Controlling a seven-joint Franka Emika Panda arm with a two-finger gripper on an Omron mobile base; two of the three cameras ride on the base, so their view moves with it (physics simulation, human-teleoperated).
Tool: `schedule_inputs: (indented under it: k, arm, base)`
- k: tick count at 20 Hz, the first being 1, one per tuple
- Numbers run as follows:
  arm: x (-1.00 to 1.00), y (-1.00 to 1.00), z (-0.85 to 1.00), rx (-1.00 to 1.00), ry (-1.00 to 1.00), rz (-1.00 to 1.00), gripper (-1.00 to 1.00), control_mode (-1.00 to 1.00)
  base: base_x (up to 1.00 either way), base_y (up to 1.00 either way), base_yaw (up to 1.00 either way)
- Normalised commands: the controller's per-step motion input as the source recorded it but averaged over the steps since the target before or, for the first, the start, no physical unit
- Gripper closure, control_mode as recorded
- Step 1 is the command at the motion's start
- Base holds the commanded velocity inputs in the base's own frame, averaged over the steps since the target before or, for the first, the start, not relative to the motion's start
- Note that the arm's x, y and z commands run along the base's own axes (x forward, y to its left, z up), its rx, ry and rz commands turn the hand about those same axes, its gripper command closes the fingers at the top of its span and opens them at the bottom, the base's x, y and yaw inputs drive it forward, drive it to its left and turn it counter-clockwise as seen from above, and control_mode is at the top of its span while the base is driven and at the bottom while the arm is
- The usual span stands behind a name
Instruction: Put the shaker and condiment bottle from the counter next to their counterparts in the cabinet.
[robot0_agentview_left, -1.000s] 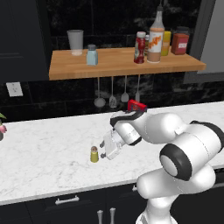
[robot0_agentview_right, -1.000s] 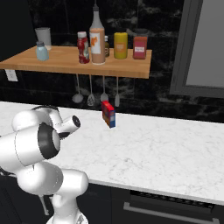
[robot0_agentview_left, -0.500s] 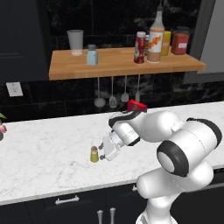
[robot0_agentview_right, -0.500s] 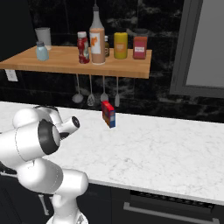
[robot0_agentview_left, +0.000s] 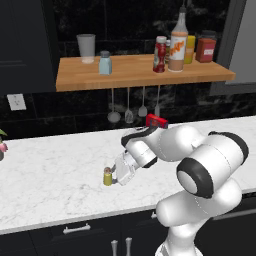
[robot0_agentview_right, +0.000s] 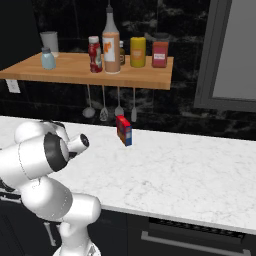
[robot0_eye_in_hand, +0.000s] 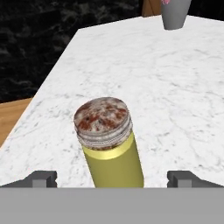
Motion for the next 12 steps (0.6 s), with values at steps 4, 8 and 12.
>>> schedule_inputs:
  k: [4, 8, 12]
  arm:
    - [0.00, 0.21, -0.07, 0.00, 0.00, 0.00, -1.00, -1.00]
    - [0.00, 0.13, -0.05, 0.00, 0.00, 0.00, -1.00, -1.00]
    - [0.00, 0.14, -0.03, 0.00, 0.00, 0.00, 1.00, -1.00]
  base:
    - [0.00, 0.00, 0.00]
    - [0.00, 0.00, 0.00]
    - [0.00, 0.00, 0.00]
